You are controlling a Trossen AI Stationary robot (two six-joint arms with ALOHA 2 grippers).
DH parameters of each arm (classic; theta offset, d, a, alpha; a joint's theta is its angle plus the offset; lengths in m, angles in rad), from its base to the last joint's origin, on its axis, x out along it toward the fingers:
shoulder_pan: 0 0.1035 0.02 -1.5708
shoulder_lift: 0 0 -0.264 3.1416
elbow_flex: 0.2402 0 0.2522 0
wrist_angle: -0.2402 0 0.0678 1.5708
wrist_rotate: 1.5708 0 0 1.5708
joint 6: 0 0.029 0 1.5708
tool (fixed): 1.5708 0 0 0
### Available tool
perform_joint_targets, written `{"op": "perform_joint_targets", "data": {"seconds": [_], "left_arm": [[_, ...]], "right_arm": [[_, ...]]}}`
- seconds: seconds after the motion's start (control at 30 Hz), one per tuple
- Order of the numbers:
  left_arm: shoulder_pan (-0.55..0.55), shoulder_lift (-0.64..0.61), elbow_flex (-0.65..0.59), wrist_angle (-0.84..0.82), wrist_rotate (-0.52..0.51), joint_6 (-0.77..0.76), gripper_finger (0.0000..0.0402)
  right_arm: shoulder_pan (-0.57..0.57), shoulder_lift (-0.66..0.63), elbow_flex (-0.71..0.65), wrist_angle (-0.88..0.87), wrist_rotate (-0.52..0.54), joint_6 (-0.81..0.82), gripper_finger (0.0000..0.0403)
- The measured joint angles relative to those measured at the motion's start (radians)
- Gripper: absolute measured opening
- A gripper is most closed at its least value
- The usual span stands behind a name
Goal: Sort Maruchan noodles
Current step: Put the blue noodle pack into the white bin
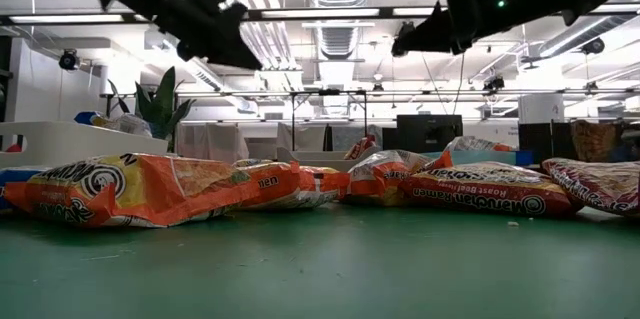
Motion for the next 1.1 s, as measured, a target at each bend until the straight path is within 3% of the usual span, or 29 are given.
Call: {"op": "perform_joint_targets", "data": {"seconds": [0.1, 0.2, 0.37, 0.47, 0.73, 0.93, 1.1], "left_arm": [[0.036, 0.06, 0.091, -0.207, 0.019, -0.032, 0.0024], [0.081, 0.119, 0.176, -0.391, 0.111, -0.036, 0.0055], [0.124, 0.216, 0.266, -0.616, 0.235, 0.073, 0.0112], [0.13, 0.262, 0.301, -0.697, 0.248, 0.171, 0.014], [0.197, 0.336, 0.316, -0.723, 0.251, 0.339, 0.0166], [0.327, 0.364, 0.311, -0.686, 0.232, 0.266, 0.0156], [0.367, 0.402, 0.31, -0.675, 0.252, 0.235, 0.0151]], "right_arm": [[-0.002, -0.03, -0.017, 0.002, -0.001, -0.002, 0.0068], [-0.002, -0.043, -0.031, -0.003, 0.0, -0.041, 0.0068], [-0.009, -0.048, -0.033, -0.002, 0.0, -0.051, 0.0068], [-0.009, -0.048, -0.034, -0.008, 0.0, -0.05, 0.0068], [-0.009, -0.048, -0.034, -0.054, 0.0, -0.024, 0.0068], [-0.009, -0.048, -0.034, -0.053, 0.0, -0.021, 0.0068], [-0.009, -0.048, -0.034, -0.053, 0.0, -0.021, 0.0068]]}}
